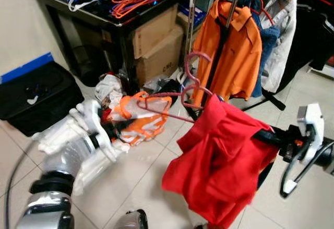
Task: Hang hanger
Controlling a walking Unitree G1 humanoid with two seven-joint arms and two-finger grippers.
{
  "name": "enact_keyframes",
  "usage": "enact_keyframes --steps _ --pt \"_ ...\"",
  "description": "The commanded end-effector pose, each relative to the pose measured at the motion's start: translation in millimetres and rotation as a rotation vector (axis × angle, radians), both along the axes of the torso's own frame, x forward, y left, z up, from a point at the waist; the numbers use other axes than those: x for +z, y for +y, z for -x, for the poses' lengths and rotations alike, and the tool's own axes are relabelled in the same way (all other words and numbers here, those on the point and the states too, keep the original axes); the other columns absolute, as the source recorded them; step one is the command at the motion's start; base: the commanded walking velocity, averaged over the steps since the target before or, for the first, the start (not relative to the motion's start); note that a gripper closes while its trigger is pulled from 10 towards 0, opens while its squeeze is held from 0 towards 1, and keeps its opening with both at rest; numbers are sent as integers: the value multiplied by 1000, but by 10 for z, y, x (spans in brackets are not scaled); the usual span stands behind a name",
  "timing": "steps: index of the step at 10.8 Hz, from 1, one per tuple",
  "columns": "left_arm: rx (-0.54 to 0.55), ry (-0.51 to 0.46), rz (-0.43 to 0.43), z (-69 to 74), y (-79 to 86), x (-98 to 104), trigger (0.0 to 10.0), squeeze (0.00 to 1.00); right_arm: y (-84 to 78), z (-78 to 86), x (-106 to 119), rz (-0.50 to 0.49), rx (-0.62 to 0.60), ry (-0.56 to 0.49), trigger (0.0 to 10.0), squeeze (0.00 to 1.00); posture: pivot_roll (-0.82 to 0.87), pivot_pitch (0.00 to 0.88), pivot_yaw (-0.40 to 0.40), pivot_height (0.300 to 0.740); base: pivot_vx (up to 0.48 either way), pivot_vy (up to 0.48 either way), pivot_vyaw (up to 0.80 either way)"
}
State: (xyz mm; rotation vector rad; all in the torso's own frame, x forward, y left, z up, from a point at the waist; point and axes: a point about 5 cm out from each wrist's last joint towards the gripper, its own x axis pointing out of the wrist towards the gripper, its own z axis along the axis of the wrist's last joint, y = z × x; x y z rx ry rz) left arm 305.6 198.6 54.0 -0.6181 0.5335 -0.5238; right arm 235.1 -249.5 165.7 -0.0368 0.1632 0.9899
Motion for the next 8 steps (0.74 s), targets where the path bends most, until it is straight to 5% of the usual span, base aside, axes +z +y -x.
enact_keyframes --steps 1,4,5,7,8 --pt "-38 37 5 20 -58 -48 10000 0 58 23 207 -20 56 -71 0 0 -201 107 40 740 0 0 0" --pt "-80 31 -3 4 -174 -71 10000 0 295 96 467 -86 160 -151 0 0 -207 111 38 740 0 0 0" --pt "-131 -117 -190 -4 -117 -53 10000 0 328 140 367 -58 181 -115 0 0 -204 111 34 740 0 0 0" --pt "-501 -302 -891 323 259 -310 10000 0 166 174 102 36 165 -11 0 0 -195 117 32 740 0 0 0" --pt "-523 -299 -938 392 398 -324 10000 0 117 161 79 52 157 -1 0 0 -189 120 30 740 0 0 0"
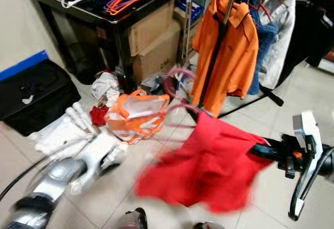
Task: Hang hanger
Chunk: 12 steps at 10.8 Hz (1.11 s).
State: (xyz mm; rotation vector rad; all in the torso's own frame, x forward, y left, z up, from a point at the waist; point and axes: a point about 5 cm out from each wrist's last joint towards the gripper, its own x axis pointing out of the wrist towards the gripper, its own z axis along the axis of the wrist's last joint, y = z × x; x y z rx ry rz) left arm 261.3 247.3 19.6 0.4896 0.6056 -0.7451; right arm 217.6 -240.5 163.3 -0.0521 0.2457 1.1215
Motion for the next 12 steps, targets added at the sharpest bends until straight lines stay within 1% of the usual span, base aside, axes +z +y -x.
enact_keyframes --steps 1,2,3,4,5,6,7,8,9,10,11,12 --pt "-31 -28 8 -18 8 52 10000 0 3 -2 108 12 50 -57 0 0 -182 124 25 740 0 0 0" --pt "-33 -33 23 -21 16 71 10000 0 -2 2 113 17 60 -59 0 0 -182 124 24 740 0 0 0" --pt "49 -38 160 -130 106 207 10000 0 -21 -38 180 17 84 -79 0 0 -177 128 7 740 0 0 0" --pt "96 -26 223 -146 150 223 10000 0 -10 -51 211 -6 91 -79 0 0 -177 128 2 740 0 0 0" --pt "156 -23 287 -162 168 222 10000 0 -4 -82 233 -30 72 -92 0 0 -177 126 1 740 0 0 0" --pt "270 -1 413 -168 169 188 10000 0 29 -141 304 -120 34 -119 0 0 -176 123 3 740 0 0 0" --pt "381 12 546 -182 160 163 10000 0 66 -173 335 -198 -8 -114 0 0 -176 119 7 740 0 0 0" --pt "466 38 688 -219 120 162 10000 0 99 -167 278 -238 -24 -41 0 0 -174 117 12 740 0 0 0" --pt "503 72 763 -239 94 162 10000 0 114 -142 251 -254 -7 -3 0 0 -175 118 15 740 0 0 0" --pt "548 118 857 -279 54 176 10000 0 140 -101 218 -231 32 6 0 0 -178 116 17 740 0 0 0" --pt "566 160 922 -347 -23 213 10000 0 153 -55 160 -196 62 33 0 0 -180 115 18 740 0 0 0" --pt "595 252 938 -403 -155 201 10000 0 179 -35 163 -191 82 37 0 0 -179 113 19 740 0 0 0"
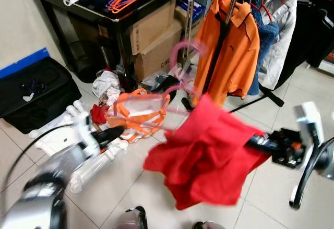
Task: Hang hanger
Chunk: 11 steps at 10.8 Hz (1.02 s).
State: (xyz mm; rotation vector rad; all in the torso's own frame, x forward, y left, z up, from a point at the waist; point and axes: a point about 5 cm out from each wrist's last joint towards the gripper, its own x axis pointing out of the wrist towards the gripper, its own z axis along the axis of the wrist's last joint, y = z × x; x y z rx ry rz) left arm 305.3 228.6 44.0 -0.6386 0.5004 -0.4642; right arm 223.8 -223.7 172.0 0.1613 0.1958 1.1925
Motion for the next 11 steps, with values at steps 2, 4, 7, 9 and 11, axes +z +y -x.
enact_keyframes --steps 2,4,7,9,11 --pt "-16 50 66 -51 -187 -1 10000 0 130 70 216 -16 80 -93 0 0 -184 113 23 740 0 0 0" --pt "-22 70 110 -80 -341 -10 10000 0 251 119 310 -31 129 -127 0 0 -194 117 28 740 0 0 0" --pt "-108 34 202 -134 -622 77 10000 0 324 190 382 -46 151 -145 0 0 -214 127 27 740 0 0 0" --pt "-239 60 172 1 -696 41 10000 0 293 203 341 -36 135 -121 0 0 -212 136 25 740 0 0 0" --pt "-305 66 138 105 -662 34 10000 0 282 196 338 -26 137 -118 0 0 -208 138 21 740 0 0 0"
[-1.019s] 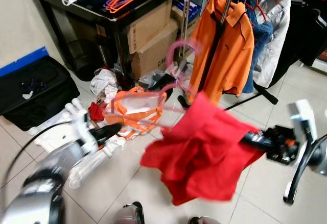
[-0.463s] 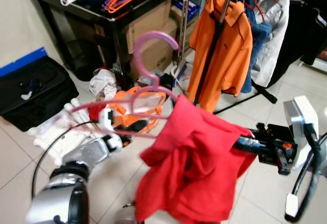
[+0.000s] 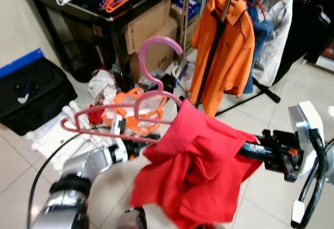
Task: Hang hanger
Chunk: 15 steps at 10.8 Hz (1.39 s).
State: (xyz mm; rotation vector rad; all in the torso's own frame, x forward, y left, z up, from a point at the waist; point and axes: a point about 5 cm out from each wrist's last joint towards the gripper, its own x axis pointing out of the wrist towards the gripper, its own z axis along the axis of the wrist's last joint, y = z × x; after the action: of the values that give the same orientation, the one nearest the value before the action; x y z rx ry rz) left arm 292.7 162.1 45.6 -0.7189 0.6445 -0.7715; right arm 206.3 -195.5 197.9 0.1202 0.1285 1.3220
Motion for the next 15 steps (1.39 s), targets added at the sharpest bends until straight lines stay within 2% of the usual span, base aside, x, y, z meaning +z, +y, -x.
enact_keyframes --steps 1,2,4,8,14,15 --pt "-52 -13 -43 61 49 16 10000 0 -13 5 74 -4 12 -39 0 0 -198 141 20 740 0 0 0" --pt "-72 -6 -71 109 76 -9 10000 0 -14 -5 76 -3 13 -40 0 0 -197 141 19 740 0 0 0" --pt "-61 -27 -45 91 59 47 10000 0 12 2 67 2 29 -42 0 0 -199 142 14 740 0 0 0" --pt "-115 -40 -24 101 -100 87 10000 0 15 25 47 17 39 -42 0 0 -211 143 16 740 0 0 0" --pt "-159 23 -25 327 -124 -20 10000 0 0 12 53 26 32 -46 0 0 -208 143 20 740 0 0 0" --pt "-151 32 -14 331 -145 -27 5961 0 11 8 53 26 34 -47 0 0 -208 142 19 740 0 0 0"
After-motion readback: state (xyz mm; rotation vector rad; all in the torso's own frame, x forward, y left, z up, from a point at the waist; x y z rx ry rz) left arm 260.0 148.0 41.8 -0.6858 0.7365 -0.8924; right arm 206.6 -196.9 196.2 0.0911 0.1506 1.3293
